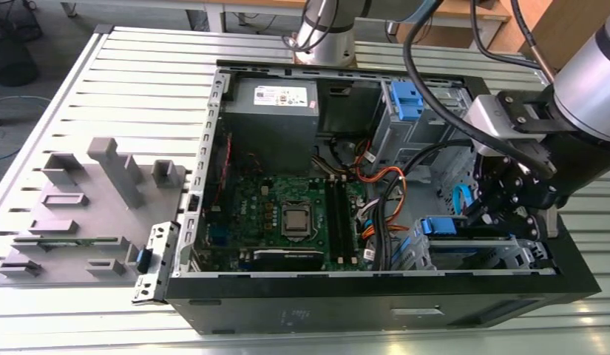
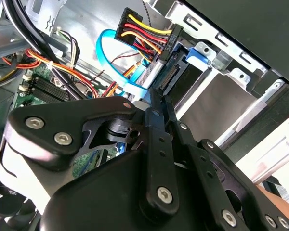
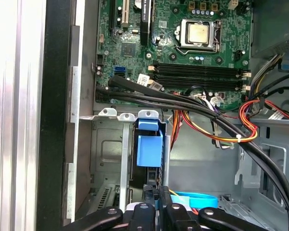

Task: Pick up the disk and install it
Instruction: 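Insert the first disk wire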

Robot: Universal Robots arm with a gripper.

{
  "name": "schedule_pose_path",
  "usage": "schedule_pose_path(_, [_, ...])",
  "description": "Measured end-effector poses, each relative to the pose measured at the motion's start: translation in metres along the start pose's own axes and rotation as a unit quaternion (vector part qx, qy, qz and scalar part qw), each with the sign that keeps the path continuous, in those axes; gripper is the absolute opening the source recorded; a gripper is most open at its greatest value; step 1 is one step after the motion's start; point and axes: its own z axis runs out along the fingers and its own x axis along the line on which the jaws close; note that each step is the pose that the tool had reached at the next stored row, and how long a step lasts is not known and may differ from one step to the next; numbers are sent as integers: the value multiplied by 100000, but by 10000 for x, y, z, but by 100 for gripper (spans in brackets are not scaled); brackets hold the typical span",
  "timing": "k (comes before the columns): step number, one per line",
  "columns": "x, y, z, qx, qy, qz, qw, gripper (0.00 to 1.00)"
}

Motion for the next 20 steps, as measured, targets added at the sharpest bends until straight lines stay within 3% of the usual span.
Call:
schedule_pose_path(12, [0, 0, 10, 0, 10, 1, 100000, 17])
schedule_pose_path(13, [1, 0, 10, 1, 14, 0, 100000, 24])
schedule_pose_path(16, [0, 0, 9, -1, 25, 1, 100000, 24])
schedule_pose_path(20, [-2, 0, -35, 0, 18, 3, 100000, 24])
